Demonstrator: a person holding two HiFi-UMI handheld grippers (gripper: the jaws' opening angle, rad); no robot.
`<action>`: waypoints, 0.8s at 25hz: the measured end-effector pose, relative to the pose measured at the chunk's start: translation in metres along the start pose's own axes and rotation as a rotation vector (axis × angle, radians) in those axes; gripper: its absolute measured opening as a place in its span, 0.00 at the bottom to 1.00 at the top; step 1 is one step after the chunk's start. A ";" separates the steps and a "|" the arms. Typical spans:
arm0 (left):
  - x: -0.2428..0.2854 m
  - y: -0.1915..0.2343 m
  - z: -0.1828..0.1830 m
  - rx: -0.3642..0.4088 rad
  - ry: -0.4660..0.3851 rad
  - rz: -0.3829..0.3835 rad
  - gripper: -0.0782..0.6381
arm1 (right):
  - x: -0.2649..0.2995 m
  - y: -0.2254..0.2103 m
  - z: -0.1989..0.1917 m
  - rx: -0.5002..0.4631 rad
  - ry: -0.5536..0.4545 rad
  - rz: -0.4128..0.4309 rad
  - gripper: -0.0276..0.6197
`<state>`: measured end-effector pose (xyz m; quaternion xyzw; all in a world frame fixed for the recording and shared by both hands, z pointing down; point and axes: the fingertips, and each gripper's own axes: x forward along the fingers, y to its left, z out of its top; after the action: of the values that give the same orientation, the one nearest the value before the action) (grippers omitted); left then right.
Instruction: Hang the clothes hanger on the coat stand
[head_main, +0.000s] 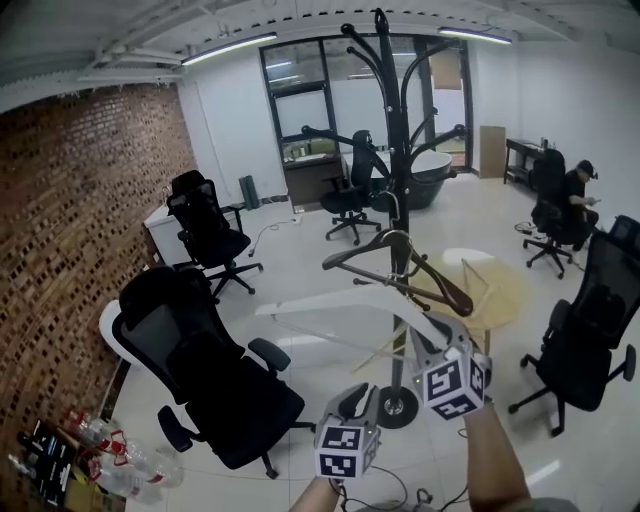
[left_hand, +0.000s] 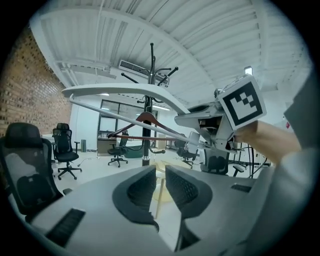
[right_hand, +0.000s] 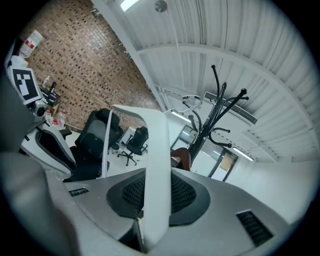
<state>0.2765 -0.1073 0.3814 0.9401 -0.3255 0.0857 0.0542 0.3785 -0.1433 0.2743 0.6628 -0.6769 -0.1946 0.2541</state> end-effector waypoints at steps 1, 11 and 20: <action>0.004 -0.005 -0.001 -0.003 0.002 0.000 0.21 | -0.001 -0.003 -0.004 0.000 -0.002 0.006 0.16; 0.016 -0.023 0.007 -0.028 -0.005 -0.069 0.21 | -0.001 -0.025 -0.001 -0.045 0.030 0.007 0.17; 0.020 -0.012 0.010 -0.040 0.016 -0.063 0.21 | 0.016 -0.059 0.001 -0.073 0.067 -0.022 0.17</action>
<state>0.3007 -0.1114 0.3754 0.9479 -0.2968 0.0848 0.0784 0.4249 -0.1621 0.2392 0.6666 -0.6532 -0.1994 0.2987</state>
